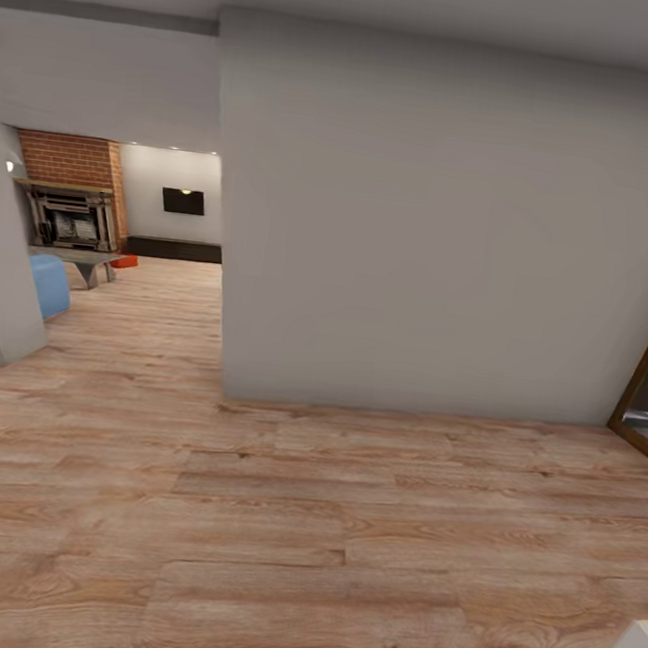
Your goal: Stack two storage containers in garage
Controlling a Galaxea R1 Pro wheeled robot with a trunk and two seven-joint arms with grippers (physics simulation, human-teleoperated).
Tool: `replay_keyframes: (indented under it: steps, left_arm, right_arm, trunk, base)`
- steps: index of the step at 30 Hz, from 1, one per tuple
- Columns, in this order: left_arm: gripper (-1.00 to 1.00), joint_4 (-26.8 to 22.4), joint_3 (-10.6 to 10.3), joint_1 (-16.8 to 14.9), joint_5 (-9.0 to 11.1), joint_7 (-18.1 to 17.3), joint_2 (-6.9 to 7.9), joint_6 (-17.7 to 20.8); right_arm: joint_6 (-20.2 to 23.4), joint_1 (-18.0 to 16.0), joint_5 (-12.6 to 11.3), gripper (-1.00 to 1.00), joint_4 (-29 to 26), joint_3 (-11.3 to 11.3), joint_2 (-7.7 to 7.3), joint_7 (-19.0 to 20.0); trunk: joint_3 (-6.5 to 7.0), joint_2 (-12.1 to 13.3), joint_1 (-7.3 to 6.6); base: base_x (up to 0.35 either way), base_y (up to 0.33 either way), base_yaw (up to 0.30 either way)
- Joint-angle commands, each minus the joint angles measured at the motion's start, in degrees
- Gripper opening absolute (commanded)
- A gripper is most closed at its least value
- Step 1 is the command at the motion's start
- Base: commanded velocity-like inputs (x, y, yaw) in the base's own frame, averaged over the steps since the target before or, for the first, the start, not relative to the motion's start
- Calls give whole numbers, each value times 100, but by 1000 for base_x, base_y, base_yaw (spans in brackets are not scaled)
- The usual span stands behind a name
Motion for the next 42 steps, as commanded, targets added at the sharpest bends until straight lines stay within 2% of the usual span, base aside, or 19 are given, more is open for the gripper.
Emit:
replay_keyframes:
  steps: [1, 36, 42]
  left_arm:
    - [100, 4, 21, -4, 16, 11, -2, -22]
    - [100, 4, 21, -1, 13, 11, -11, -31]
    - [100, 4, 21, -1, 13, 11, -11, -31]
  right_arm:
    - [-28, -8, 37, 100, 18, 7, 0, -26]
    - [-40, -8, 42, 100, 18, -19, 23, -20]
    - [-80, -8, 54, 100, 18, -19, 9, 5]
  trunk:
    - [-7, -4, 4]
    - [-7, -4, 4]
    - [-7, -4, 4]
  base:
    - [321, 0, 0]
    - [321, 0, 0]
    - [321, 0, 162]
